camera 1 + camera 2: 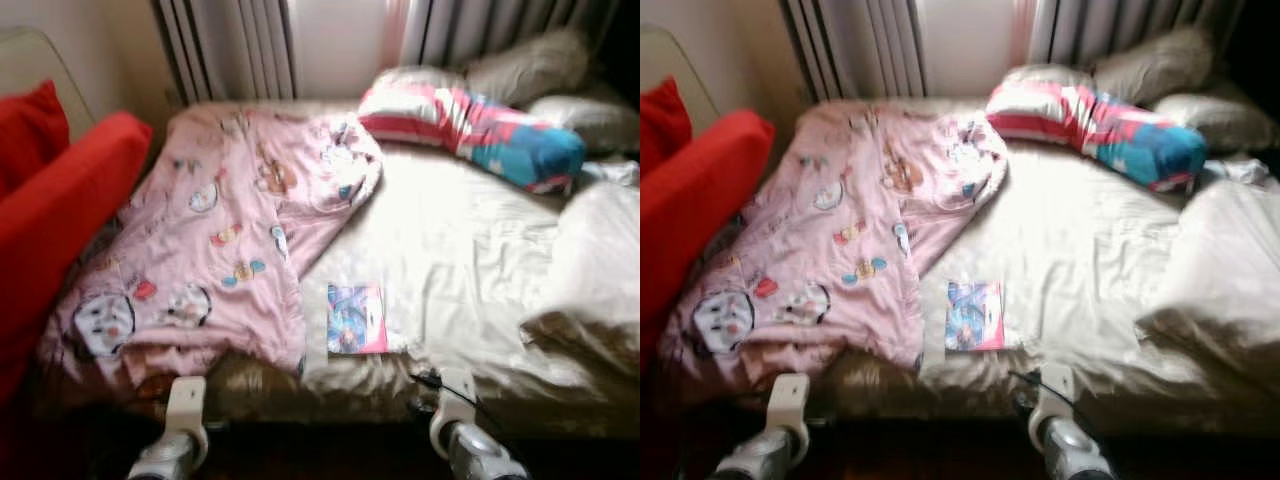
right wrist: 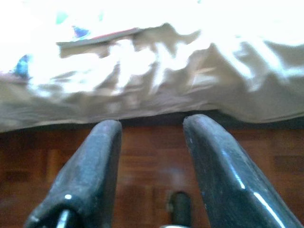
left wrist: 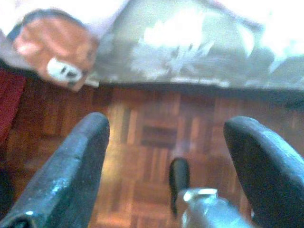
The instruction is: Clean up the room
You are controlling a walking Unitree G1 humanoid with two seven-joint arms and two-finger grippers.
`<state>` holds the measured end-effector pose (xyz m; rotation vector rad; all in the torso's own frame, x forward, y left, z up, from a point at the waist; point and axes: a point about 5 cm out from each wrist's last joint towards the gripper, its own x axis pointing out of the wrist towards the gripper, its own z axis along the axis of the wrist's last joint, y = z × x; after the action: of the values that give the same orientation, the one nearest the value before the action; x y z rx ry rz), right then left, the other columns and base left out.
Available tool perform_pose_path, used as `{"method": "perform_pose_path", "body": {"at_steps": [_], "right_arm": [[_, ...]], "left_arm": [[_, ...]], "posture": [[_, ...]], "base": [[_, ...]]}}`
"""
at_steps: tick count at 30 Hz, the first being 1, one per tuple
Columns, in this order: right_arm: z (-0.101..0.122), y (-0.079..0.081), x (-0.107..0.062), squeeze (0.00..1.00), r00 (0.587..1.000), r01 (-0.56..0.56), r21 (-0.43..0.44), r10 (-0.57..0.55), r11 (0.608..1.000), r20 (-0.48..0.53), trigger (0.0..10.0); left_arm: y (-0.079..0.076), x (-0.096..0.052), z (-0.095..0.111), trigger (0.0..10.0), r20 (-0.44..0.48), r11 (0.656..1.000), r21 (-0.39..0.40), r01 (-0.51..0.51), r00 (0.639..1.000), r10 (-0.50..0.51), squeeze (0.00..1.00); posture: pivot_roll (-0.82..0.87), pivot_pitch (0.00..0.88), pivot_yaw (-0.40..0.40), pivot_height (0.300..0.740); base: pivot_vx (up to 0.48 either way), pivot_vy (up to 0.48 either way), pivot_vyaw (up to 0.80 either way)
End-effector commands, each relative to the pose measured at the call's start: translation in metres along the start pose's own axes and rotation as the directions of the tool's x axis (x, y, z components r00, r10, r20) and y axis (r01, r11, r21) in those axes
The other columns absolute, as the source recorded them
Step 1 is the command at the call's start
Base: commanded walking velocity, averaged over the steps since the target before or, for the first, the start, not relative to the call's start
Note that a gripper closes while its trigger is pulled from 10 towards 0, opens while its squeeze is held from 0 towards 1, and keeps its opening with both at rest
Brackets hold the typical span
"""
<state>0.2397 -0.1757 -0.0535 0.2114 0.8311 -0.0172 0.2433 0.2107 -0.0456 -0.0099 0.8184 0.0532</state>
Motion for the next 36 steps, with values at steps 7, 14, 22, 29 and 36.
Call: {"method": "perform_pose_path", "body": {"at_steps": [7,14,22,29,36], "right_arm": [[0.002,0.005,0.001,0.00,0.999,-0.016,0.025,0.015,1.000,0.029,10.0],[0.001,0.006,0.000,0.00,0.998,-0.026,-0.005,0.026,1.000,0.065,10.0],[0.002,0.005,-0.002,0.00,0.990,-0.025,-0.043,0.031,0.999,0.138,10.0],[0.000,0.000,-0.006,0.00,0.980,0.009,-0.113,0.014,0.994,0.200,10.0],[0.075,-0.002,-0.011,0.00,0.880,-0.005,-0.163,0.082,0.987,0.468,10.0]], "left_arm": [[0.008,-0.003,-0.013,10.0,-0.034,1.000,0.031,0.003,0.999,-0.002,0.00],[0.009,-0.005,-0.014,10.0,0.012,1.000,0.021,0.011,1.000,-0.011,0.00],[0.006,-0.007,-0.010,10.0,0.144,0.999,-0.035,0.027,0.989,-0.022,0.00],[0.006,-0.010,0.008,10.0,0.305,0.998,-0.041,0.050,0.952,-0.035,0.00],[0.000,-0.020,0.069,10.0,0.584,0.995,0.050,0.083,0.806,-0.097,0.00]], "posture": [[0.04,0.056,0.049,0.740],[0.02,0.078,0.061,0.740],[0.01,0.081,0.044,0.740],[0.00,0.051,0.027,0.740],[0.01,0.019,0.020,0.740]], "base": [[0.265,0.000,0.07],[0.261,0.000,0.00],[0.000,0.000,0.00],[0.000,0.000,0.00],[0.000,0.000,0.00]]}}
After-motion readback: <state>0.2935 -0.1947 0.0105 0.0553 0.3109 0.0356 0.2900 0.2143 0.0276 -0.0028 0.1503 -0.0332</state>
